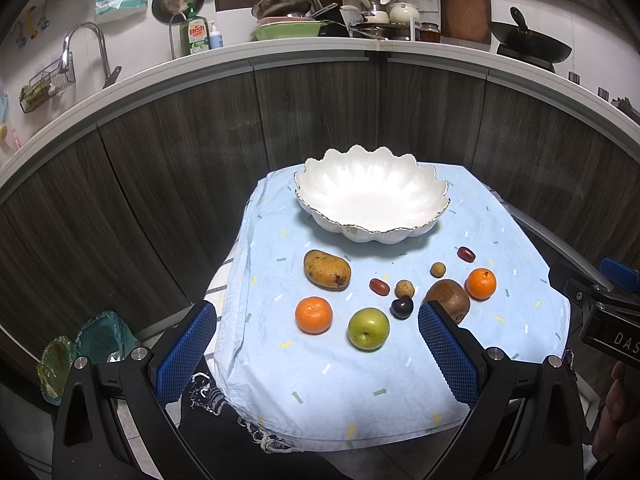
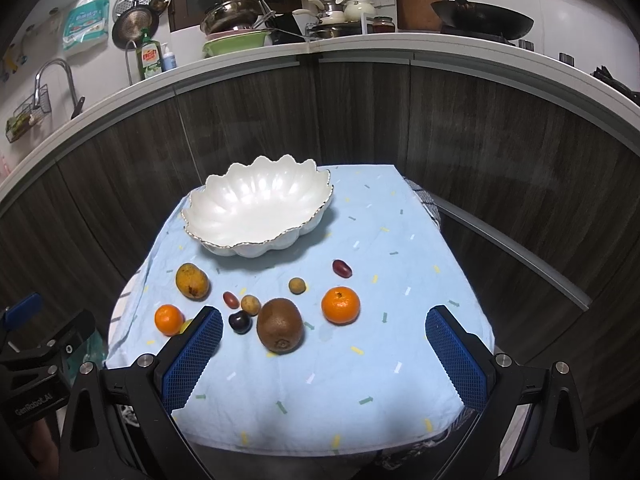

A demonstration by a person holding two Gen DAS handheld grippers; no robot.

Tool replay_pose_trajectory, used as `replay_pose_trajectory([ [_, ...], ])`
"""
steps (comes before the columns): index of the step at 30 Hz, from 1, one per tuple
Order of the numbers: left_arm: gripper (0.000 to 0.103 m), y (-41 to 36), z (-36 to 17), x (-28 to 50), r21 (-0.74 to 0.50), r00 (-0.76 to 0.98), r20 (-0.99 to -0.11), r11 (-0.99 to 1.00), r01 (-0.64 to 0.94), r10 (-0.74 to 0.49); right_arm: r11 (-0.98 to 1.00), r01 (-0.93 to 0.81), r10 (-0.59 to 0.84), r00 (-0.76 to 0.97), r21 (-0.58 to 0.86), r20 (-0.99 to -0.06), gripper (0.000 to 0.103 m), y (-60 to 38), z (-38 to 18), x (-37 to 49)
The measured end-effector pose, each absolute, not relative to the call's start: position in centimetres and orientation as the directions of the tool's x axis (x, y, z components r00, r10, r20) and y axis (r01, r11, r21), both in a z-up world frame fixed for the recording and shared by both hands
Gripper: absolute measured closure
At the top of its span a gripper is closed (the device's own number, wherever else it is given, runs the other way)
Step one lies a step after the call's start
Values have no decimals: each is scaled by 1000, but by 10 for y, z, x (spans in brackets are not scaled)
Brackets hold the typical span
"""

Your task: Organize fruits

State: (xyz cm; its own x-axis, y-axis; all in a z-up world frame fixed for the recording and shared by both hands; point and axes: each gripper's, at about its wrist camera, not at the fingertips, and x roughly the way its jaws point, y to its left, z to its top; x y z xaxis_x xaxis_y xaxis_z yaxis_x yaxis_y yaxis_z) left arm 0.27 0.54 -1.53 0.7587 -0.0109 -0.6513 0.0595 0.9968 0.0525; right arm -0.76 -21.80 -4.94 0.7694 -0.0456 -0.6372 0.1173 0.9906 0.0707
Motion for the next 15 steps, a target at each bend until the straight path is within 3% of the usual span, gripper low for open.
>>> replay_pose_trajectory([
  [15,0,8,-18,10,56,754,-657,997,59,-8,991,116,-46,769,69,-638,0,-217,-49,-3],
])
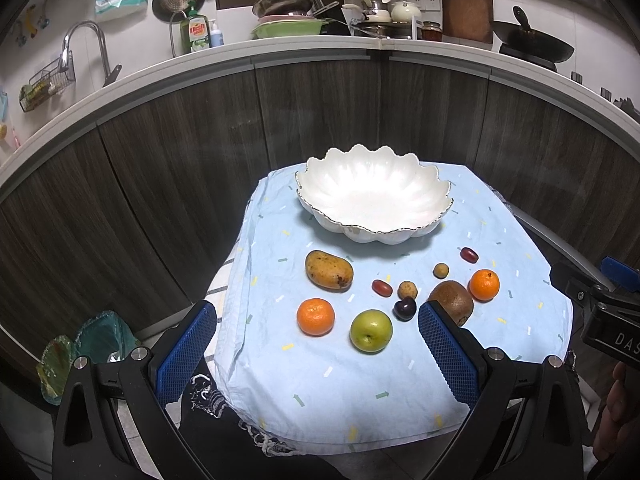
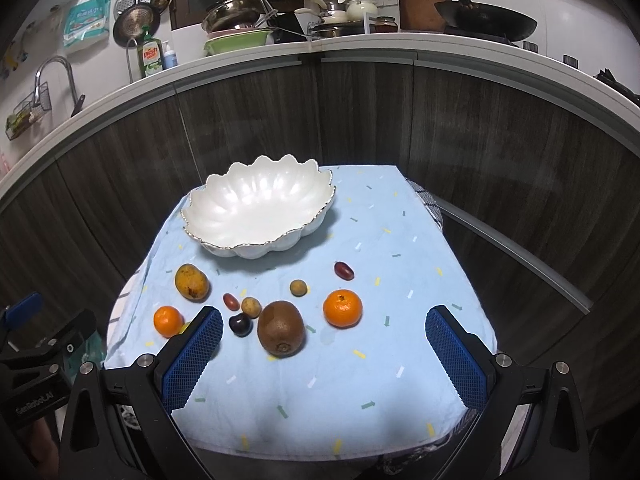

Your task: Organize fruits

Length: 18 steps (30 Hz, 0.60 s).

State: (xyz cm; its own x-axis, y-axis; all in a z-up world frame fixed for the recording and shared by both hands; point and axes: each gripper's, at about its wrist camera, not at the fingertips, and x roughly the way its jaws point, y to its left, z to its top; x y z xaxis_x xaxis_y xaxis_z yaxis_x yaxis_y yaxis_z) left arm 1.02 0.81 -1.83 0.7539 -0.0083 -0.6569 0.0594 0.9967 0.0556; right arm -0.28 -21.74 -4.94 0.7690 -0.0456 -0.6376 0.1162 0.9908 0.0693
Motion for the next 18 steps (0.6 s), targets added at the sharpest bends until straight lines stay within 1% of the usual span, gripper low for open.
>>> replay_pose_trajectory([
  [8,0,8,-18,15,69,761,-648,995,72,-10,992,102,-29,771,78,-637,0,-215,-53,4],
  [18,0,-5,-31,30,102,745,-667,987,124,-25,994,80,-14,767,74,-642,0,-215,-65,17],
])
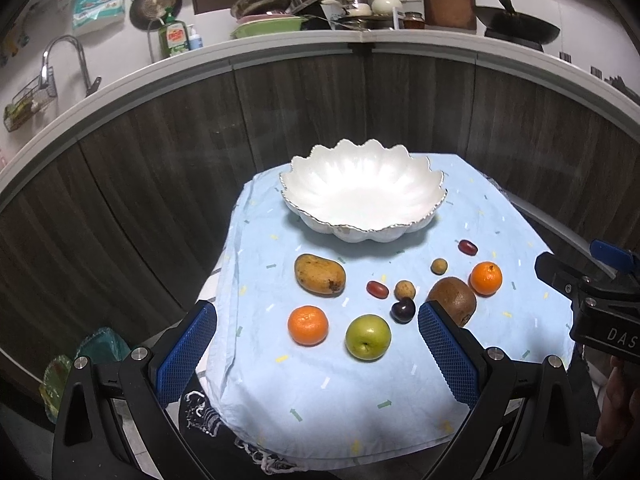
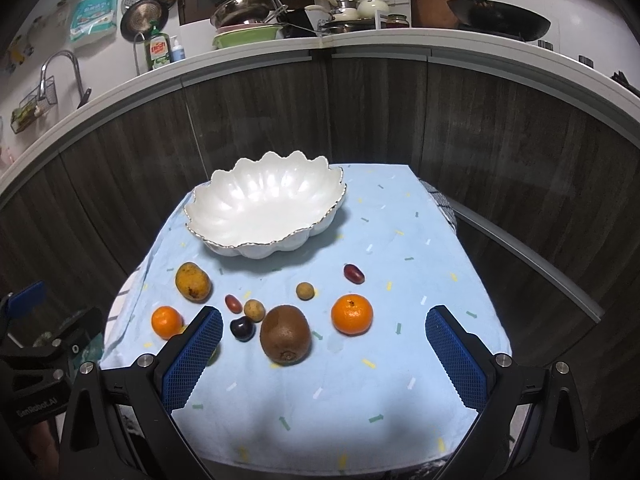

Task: Organize fruits
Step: 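Grasp the green apple with the left tool while the right tool grasps the brown kiwi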

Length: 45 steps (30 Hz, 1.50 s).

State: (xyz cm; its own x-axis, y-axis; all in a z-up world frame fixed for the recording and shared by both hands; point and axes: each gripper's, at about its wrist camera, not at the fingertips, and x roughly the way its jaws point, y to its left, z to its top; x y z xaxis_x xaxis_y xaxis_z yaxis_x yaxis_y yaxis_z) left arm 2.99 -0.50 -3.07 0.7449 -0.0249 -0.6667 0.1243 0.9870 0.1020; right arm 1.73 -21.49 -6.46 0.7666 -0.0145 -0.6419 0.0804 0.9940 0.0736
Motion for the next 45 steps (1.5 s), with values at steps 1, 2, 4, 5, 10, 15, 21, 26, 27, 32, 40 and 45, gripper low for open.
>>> replay_pose_trajectory([
  [1,0,-6,-32,32,105,743,-669,986,128,-25,994,81,-15,765,73,-644,0,-216,-66,19],
  [2,0,-7,-34,34,109,741,-671,985,133,-26,994,82,-17,763,71,-646,0,-216,-68,21],
  [4,1,-11,-37,37,114,739,-673,983,143,-29,994,81,-18,761,67,-649,0,-218,-71,24],
  [5,2,-13,-39,39,119,738,-674,982,148,-29,995,79,-17,758,66,-652,0,-218,-73,27],
  [10,5,-23,-50,47,136,725,-687,973,188,-44,996,64,-6,754,65,-656,1,-220,-81,34],
  [15,9,-30,-63,54,137,707,-704,963,231,-70,997,42,11,751,65,-661,2,-220,-90,40],
  [21,16,-39,-81,58,156,688,-720,947,282,-86,998,-2,47,735,68,-676,6,-216,-101,48],
  [26,21,-43,-95,61,135,654,-747,937,321,-116,997,-37,71,723,64,-687,9,-210,-111,54],
  [27,21,-42,-98,63,127,648,-752,938,322,-121,997,-43,76,719,64,-691,10,-209,-113,55],
  [32,30,-42,-111,71,101,626,-767,938,331,-139,996,-78,90,703,50,-705,15,-202,-124,63],
  [40,33,-46,-126,73,100,606,-782,928,359,-150,993,-110,108,683,45,-722,15,-194,-141,75],
  [45,33,-44,-135,79,98,599,-787,930,354,-145,992,-117,109,668,41,-736,15,-189,-151,85],
])
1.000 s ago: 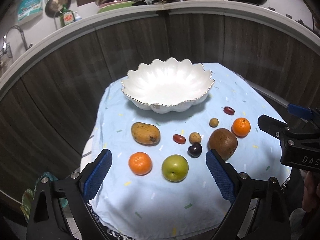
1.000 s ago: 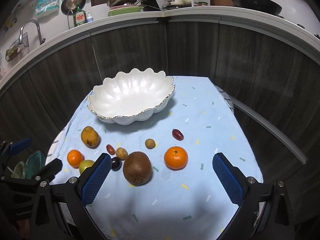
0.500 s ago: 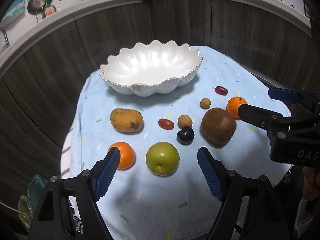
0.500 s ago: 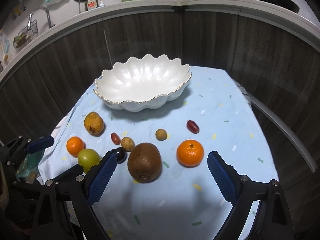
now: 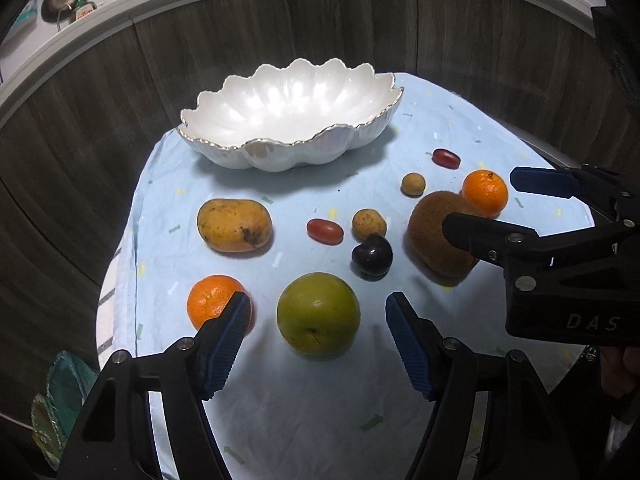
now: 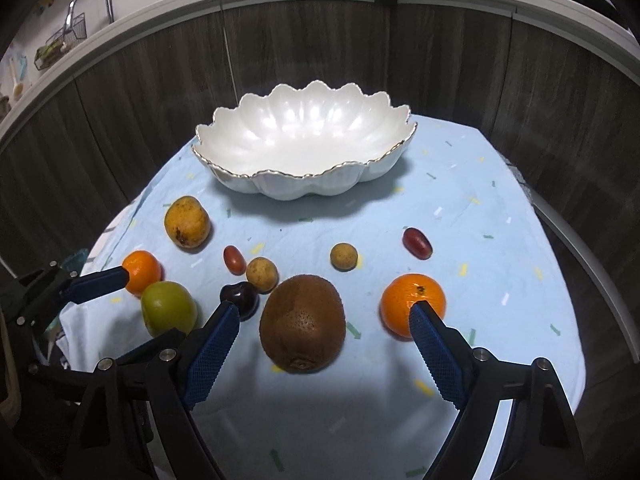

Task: Organize fruits
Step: 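Grasp the green apple with the left tool while the right tool grasps the brown kiwi, then lift the green apple with the left tool while the right tool carries the kiwi toward the bowl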

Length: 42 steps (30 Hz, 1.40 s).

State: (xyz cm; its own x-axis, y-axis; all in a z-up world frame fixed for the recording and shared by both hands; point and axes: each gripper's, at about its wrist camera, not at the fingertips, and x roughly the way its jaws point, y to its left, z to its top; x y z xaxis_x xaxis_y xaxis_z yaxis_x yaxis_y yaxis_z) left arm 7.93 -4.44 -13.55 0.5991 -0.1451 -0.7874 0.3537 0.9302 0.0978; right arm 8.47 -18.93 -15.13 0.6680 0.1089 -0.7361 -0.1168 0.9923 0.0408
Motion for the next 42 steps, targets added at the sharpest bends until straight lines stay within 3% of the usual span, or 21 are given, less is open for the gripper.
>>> replay_pose_trajectory([
  [5,37,-42,-146,86,79,579,-801,932,354,-152,991,-126,110,644,37,-757,16,-185,-163,93],
  [17,47,-38,-165,96,35,538,-826,938,346,-167,988,-148,123,588,43,-799,27,-178,-184,106],
  [21,48,-36,-167,99,12,534,-825,940,342,-184,986,-160,131,570,46,-811,36,-174,-190,112],
  [23,55,-36,-167,98,-2,531,-824,937,348,-199,985,-162,137,557,54,-819,45,-174,-194,114],
  [25,56,-36,-166,97,-4,530,-823,936,352,-203,986,-157,132,562,52,-817,48,-174,-194,114],
  [42,56,-28,-145,90,7,588,-788,952,305,-183,990,-126,128,610,63,-782,49,-179,-172,99],
])
